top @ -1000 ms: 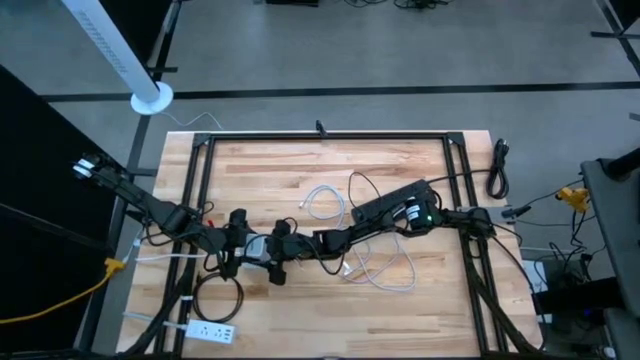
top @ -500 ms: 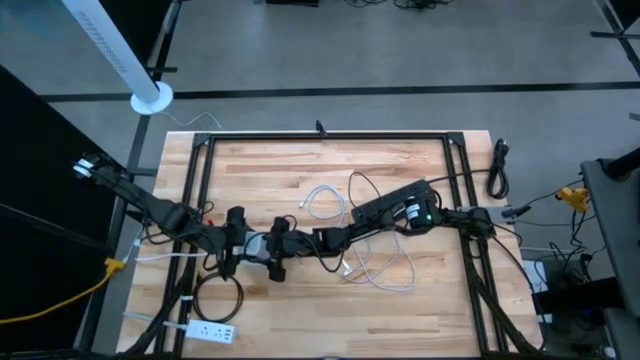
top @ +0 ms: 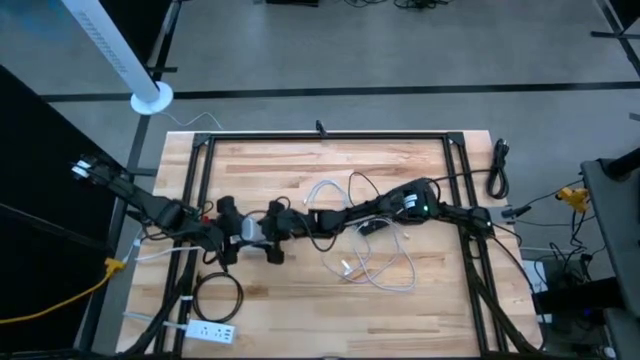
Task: Insert USB
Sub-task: Move the white outlet to the top of the table, then insert the black charger cable into the bottom white outlet extension
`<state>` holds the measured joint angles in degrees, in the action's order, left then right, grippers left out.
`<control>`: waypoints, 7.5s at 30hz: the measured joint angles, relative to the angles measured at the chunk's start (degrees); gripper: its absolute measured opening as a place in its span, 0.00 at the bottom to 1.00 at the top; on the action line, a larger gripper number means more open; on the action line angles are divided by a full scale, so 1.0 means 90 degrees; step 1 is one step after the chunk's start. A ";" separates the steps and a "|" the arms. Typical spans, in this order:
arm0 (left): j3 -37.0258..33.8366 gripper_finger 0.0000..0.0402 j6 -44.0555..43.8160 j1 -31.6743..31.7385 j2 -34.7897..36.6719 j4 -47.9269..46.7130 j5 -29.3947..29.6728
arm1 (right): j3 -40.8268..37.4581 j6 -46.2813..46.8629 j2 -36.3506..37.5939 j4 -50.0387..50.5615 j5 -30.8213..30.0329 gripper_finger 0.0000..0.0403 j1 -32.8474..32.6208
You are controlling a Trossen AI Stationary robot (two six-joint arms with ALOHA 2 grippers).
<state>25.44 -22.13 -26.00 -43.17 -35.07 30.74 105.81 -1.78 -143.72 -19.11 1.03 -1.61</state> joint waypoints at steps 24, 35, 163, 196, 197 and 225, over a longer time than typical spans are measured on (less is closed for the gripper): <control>-0.0052 0.69 -0.0771 0.2903 -0.0200 -0.0141 0.0598 | 0.0212 -0.0200 0.0199 0.0791 0.0677 0.02 0.0970; -0.0500 0.69 -0.1918 0.2740 0.0353 -0.0164 0.1312 | 0.0144 -0.0304 0.0987 0.1529 0.0771 0.34 0.0827; 0.3409 0.28 -1.0028 -0.2564 -0.6102 -0.1203 -0.3886 | 0.0076 0.1878 0.3451 0.7600 -0.0130 0.56 -0.3230; 0.3350 0.00 -0.9006 -0.2540 -0.3380 -0.0484 0.0330 | 0.0074 0.0854 0.4221 0.7563 -0.1534 0.52 -0.3152; 0.3350 0.00 -0.8858 -0.2540 -0.3263 -0.0384 0.0559 | 0.0069 0.0795 0.4214 0.7562 -0.1654 0.52 -0.3152; 0.3356 0.00 -0.6778 -0.2549 -0.2759 0.1766 0.1654 | -0.0968 0.2721 0.2562 0.3557 -0.1058 0.52 -0.1701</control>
<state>55.65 -83.14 -48.95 -68.00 -19.17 45.62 97.10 22.71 -120.66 12.90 -8.50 -16.92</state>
